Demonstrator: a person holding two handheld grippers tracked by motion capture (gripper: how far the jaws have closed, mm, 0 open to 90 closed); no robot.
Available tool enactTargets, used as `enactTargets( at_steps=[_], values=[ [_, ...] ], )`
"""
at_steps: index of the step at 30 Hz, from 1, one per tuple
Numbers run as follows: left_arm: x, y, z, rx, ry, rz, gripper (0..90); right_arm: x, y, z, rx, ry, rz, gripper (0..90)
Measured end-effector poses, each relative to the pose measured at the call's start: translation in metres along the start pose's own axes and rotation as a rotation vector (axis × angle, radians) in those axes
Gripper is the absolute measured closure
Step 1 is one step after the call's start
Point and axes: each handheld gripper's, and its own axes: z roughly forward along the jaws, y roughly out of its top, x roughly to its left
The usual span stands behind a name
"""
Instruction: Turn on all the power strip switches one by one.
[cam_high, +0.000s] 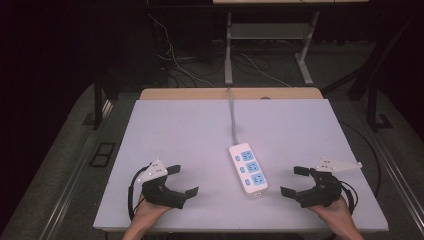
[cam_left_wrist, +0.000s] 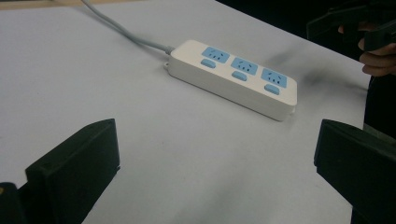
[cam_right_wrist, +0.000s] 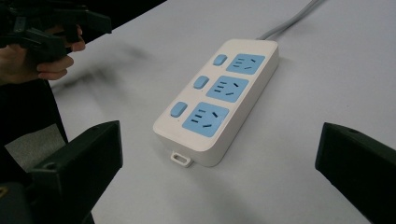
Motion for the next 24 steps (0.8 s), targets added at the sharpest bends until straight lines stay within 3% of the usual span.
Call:
enactTargets(
  at_steps=[9, 24],
  values=[
    [0.0007, -0.0001, -0.0001, 0.002, -0.002, -0.002, 0.0, -0.0016, -0.0003, -0.002, -0.001, -0.001, 0.01, 0.5],
    [0.0008, -0.0013, 0.0, 0.001, -0.009, -0.011, 0.0, 0.0035, 0.0022, -0.0014, 0.055, 0.018, -0.008, 0.6]
  ],
)
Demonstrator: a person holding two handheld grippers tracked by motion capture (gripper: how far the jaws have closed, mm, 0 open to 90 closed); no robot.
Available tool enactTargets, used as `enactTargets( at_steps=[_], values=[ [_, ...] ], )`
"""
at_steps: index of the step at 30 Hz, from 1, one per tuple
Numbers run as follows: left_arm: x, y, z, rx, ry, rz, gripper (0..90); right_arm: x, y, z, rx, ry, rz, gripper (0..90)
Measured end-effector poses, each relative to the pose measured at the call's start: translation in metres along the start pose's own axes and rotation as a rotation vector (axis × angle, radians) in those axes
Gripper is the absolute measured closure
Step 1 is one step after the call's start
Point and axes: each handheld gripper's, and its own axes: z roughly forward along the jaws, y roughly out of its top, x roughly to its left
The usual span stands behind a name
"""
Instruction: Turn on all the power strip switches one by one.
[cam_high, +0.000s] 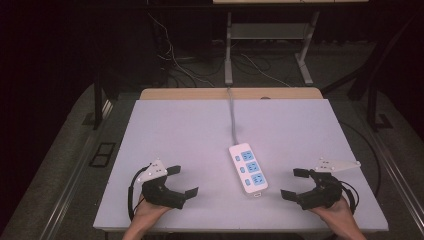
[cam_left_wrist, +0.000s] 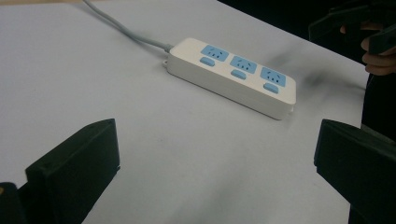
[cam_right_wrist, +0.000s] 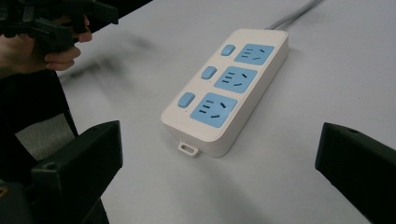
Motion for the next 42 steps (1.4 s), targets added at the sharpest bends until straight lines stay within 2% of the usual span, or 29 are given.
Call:
enactTargets(
  at_steps=[11, 24, 29, 42],
  values=[
    [0.001, -0.001, 0.001, 0.004, -0.002, -0.006, 0.0, 0.001, 0.009, 0.004, 0.051, 0.005, -0.017, 0.6],
    [0.002, -0.002, 0.001, 0.008, -0.004, -0.017, 0.0, 0.009, 0.033, 0.009, 0.117, 0.016, -0.072, 0.6],
    [0.002, -0.001, 0.001, 0.005, -0.004, -0.015, 0.0, 0.01, 0.041, 0.008, 0.118, 0.017, -0.084, 0.6],
    [0.002, -0.001, 0.0, -0.006, 0.001, -0.018, 0.0, 0.011, 0.059, 0.016, 0.166, 0.042, -0.122, 0.6]
  ],
)
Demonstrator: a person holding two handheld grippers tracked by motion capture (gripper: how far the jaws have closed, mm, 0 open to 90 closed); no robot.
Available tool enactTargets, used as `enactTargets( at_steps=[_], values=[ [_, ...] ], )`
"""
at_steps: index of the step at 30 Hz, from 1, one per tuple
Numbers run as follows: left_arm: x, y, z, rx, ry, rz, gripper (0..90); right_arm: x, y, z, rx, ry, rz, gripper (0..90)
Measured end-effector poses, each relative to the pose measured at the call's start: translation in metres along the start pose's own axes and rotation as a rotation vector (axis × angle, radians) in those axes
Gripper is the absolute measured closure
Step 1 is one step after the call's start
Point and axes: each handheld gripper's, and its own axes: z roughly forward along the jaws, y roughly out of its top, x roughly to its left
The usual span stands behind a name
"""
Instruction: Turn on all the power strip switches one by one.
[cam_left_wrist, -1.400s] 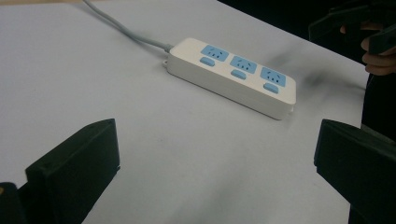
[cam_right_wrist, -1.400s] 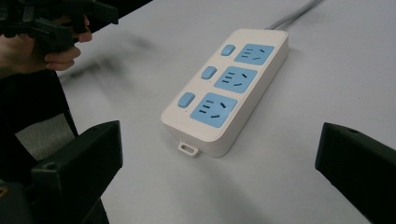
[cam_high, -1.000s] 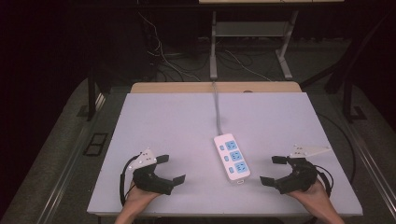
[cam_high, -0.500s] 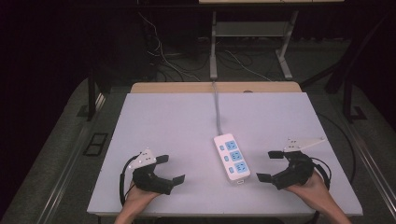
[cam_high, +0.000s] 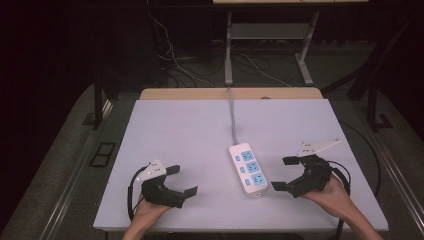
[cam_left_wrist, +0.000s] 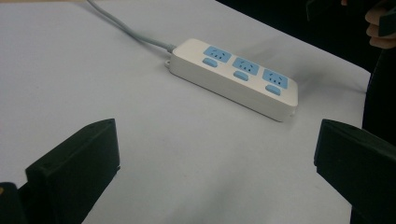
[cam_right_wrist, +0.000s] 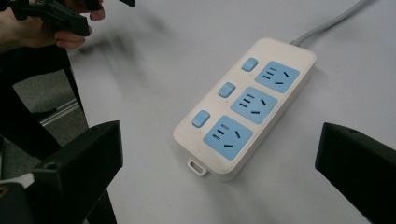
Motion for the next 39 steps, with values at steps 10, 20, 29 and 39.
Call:
enactTargets(
  at_steps=[10, 20, 29, 39],
  values=[
    [0.0, 0.0, 0.001, 0.005, -0.008, 0.004, 0.0, 0.0, 0.015, 0.012, 0.033, 0.017, -0.025, 0.6],
    [0.0, 0.0, 0.002, 0.008, -0.009, 0.004, 0.0, 0.003, 0.027, 0.031, 0.087, 0.041, -0.066, 0.6],
    [0.0, 0.0, 0.002, 0.013, -0.011, 0.009, 0.0, 0.005, 0.035, 0.041, 0.114, 0.058, -0.086, 0.6],
    [-0.001, 0.0, 0.003, 0.015, -0.014, 0.008, 0.0, 0.006, 0.037, 0.05, 0.156, 0.097, -0.118, 16.3]
  ],
)
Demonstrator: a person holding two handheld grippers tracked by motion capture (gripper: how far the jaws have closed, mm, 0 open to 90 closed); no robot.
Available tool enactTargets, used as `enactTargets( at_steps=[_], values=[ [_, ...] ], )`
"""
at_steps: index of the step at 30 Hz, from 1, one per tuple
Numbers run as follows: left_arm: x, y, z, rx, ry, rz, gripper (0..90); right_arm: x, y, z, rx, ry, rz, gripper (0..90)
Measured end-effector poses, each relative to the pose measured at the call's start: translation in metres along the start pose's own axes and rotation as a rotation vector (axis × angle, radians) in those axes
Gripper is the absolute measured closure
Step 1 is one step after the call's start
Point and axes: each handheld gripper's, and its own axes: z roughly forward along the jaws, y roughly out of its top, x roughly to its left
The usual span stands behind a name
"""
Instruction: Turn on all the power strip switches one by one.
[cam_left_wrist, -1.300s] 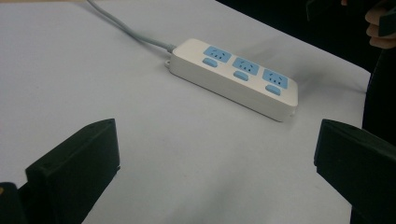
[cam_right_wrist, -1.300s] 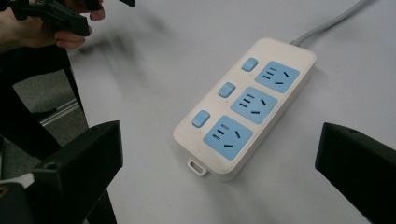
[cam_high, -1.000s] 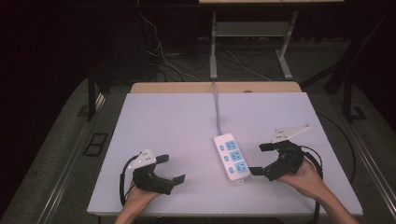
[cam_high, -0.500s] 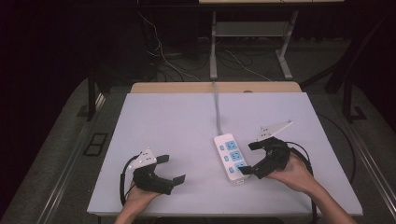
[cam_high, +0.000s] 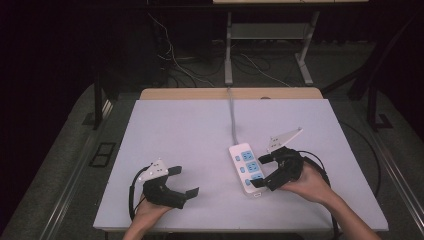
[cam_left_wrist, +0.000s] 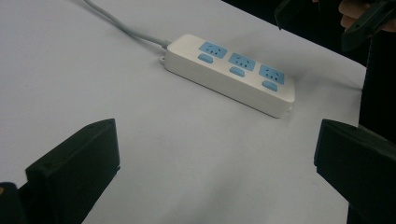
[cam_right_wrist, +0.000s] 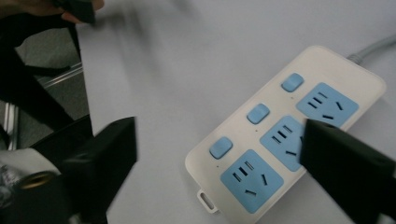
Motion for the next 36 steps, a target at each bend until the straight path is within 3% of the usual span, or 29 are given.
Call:
enactTargets(
  at_steps=[4, 11, 19, 24, 36],
  values=[
    [0.0, 0.0, 0.001, 0.002, -0.004, -0.002, 0.0, 0.0, 0.002, 0.006, 0.036, 0.015, -0.025, 28.2],
    [0.0, 0.0, 0.001, 0.002, -0.005, -0.001, 0.0, 0.0, 0.002, 0.014, 0.071, 0.005, -0.053, 59.0],
    [0.0, 0.0, 0.002, 0.011, -0.011, 0.004, 0.0, -0.002, 0.004, 0.021, 0.106, 0.033, -0.079, 87.6],
    [0.0, 0.0, 0.002, 0.012, -0.011, 0.004, 0.0, -0.001, 0.005, 0.026, 0.115, 0.022, -0.099, 89.7],
    [0.0, 0.0, 0.002, 0.014, -0.012, 0.005, 0.0, -0.005, 0.005, 0.039, 0.137, 0.037, -0.087, 89.7]
  ],
)
